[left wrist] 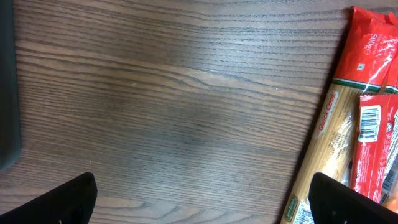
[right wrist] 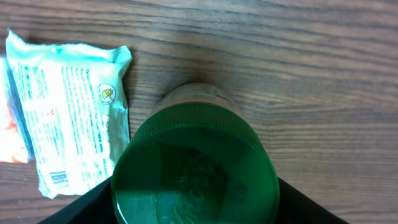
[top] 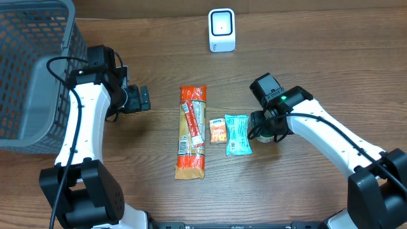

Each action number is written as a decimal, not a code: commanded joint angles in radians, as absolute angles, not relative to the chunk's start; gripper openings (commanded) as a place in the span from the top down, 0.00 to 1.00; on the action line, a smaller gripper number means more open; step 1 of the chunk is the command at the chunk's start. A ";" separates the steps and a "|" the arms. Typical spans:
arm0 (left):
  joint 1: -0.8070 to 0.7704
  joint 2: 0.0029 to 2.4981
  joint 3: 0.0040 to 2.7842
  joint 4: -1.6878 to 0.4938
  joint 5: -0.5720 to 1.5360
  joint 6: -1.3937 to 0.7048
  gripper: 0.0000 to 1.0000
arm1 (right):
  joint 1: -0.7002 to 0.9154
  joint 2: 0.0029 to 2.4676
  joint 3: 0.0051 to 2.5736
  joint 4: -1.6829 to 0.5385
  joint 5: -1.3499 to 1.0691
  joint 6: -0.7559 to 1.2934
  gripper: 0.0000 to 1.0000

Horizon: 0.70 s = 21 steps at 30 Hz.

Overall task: Scan the item barcode
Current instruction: 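Lower the right gripper and grasp the green-lid jar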

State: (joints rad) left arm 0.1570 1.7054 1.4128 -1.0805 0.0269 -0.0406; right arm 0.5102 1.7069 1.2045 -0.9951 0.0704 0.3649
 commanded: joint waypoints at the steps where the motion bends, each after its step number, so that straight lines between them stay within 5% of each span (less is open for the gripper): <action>1: 0.157 1.683 1.427 -1.080 0.038 -0.014 0.00 | 0.504 1.711 1.230 -0.993 0.056 0.370 0.31; 21: 0.157 1.683 1.427 -1.080 0.038 -0.014 0.00 | 0.503 1.711 1.230 -1.000 0.169 0.280 0.37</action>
State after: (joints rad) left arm 0.1570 1.7054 1.4128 -1.0809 0.0269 -0.0406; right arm 0.5102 1.7069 1.2060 -0.9966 0.1230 0.2901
